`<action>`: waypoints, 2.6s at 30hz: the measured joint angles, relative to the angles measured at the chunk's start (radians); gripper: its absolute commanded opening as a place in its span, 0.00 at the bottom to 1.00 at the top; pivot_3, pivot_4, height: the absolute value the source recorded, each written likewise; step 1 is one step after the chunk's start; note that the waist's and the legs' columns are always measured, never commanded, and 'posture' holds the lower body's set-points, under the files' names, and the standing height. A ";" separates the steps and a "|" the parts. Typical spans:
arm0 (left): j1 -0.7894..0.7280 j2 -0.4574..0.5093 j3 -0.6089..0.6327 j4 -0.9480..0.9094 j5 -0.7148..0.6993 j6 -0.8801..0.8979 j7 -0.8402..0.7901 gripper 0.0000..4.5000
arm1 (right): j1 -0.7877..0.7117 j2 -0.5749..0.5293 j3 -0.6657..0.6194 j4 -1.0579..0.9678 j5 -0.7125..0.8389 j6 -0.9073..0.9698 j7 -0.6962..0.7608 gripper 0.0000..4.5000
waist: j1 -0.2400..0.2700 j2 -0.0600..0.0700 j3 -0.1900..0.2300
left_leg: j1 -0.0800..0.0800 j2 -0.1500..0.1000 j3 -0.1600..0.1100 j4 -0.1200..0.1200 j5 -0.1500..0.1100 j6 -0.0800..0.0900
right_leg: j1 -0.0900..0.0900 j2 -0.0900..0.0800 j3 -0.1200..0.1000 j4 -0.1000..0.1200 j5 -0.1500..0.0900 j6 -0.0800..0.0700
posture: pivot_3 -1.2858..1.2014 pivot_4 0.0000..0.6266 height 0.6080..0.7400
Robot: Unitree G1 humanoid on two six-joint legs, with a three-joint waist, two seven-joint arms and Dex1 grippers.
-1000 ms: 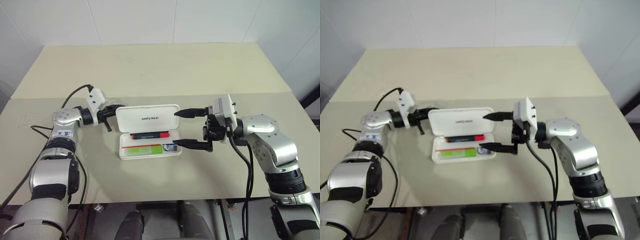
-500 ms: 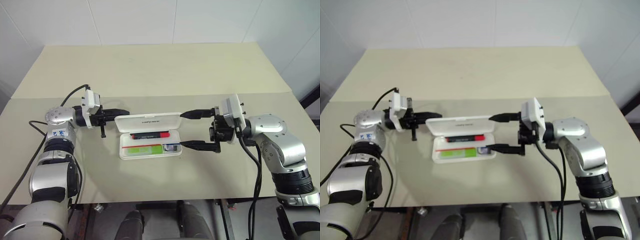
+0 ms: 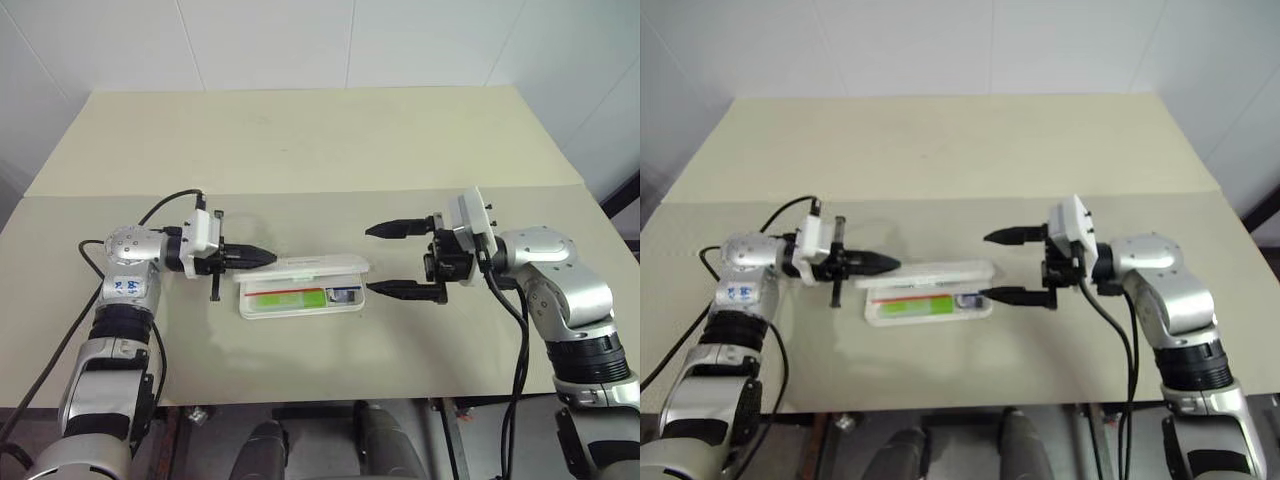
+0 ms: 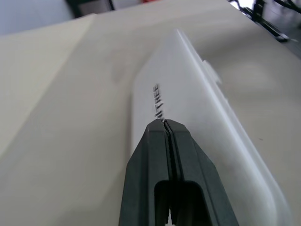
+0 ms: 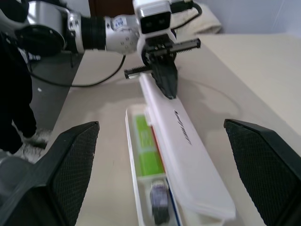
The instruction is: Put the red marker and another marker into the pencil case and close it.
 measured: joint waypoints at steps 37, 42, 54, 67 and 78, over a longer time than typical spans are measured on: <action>-0.070 0.073 -0.242 0.057 0.120 -0.425 0.002 0.01 | 0.045 -0.124 -0.047 0.224 -0.049 -0.150 0.124 1.00 | 0.000 0.000 0.000 | 0.003 0.000 0.000 0.003 0.000 0.000 | 0.003 0.000 0.001 0.002 0.000 0.000 | 0.52 0.24 1.00; -0.069 0.057 -0.189 0.062 0.105 -0.364 0.065 0.01 | 0.043 -0.124 -0.047 0.225 -0.049 -0.148 0.124 1.00 | 0.000 0.000 0.000 | 0.002 0.000 0.000 0.004 0.000 0.000 | 0.003 0.000 0.001 0.002 0.000 0.000 | 0.52 0.24 1.00; 0.173 0.129 0.074 -0.214 -0.112 -0.041 0.215 0.36 | 0.039 -0.122 -0.046 0.226 -0.048 -0.143 0.127 1.00 | 0.000 0.000 0.000 | 0.002 0.000 0.000 0.003 0.000 0.000 | 0.002 0.000 0.000 0.002 0.000 0.000 | 0.52 0.24 1.00; 0.375 0.188 0.240 -0.448 -0.295 0.225 0.191 0.99 | 0.036 -0.117 -0.045 0.230 -0.048 -0.144 0.129 1.00 | -0.001 0.001 0.000 | 0.002 0.000 0.000 0.003 0.000 0.000 | 0.003 0.000 0.000 0.002 0.000 -0.001 | 0.52 0.24 1.00; 0.415 0.178 0.312 -0.490 -0.297 0.254 0.267 0.99 | 0.051 -0.096 -0.068 0.207 -0.047 -0.156 0.067 1.00 | -0.001 0.001 0.000 | 0.003 0.000 0.000 0.003 0.000 0.000 | 0.003 0.000 0.000 0.001 -0.001 -0.001 | 0.52 0.24 1.00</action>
